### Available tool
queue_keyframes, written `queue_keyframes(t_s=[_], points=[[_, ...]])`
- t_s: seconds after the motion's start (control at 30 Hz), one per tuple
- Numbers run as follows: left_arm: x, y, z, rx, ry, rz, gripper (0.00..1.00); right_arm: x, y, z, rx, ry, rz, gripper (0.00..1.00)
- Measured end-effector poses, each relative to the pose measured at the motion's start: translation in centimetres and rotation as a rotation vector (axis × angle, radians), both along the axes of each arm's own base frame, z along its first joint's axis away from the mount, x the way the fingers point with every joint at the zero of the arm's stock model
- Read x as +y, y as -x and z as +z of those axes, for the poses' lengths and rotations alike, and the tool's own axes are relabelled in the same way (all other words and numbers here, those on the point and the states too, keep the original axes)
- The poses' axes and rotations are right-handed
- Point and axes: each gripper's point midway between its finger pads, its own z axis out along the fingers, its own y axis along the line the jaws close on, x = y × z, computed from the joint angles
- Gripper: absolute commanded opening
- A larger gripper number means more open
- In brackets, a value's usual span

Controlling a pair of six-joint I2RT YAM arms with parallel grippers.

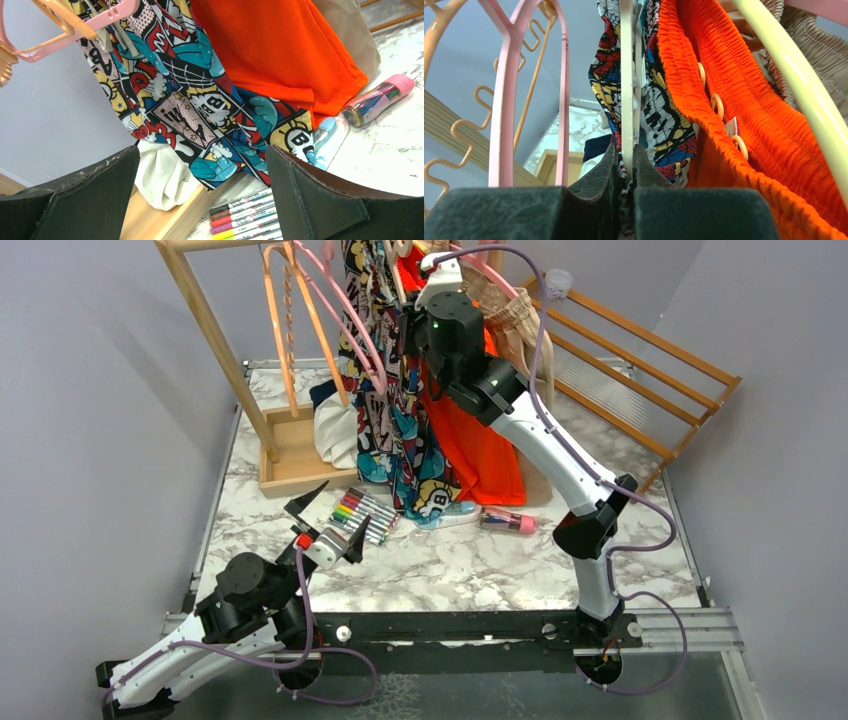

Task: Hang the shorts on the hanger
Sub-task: Place the hanger at the clothesline.

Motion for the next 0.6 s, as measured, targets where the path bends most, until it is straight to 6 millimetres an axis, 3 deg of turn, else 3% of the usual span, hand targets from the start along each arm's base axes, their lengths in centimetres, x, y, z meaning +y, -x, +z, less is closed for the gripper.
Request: queue_keyframes(t_s=[0.2,0.6], points=[[0.0,0.0,-0.1,0.002,-0.004,0.000,0.99,0.4,-0.8,-0.8,0.003,0.002,-0.005,0.01],[-0.1,0.0,-0.3,0.004,-0.009,-0.003,0.99,1.2,-1.3,0.1,-0.026,-0.032,0.007,0.01]])
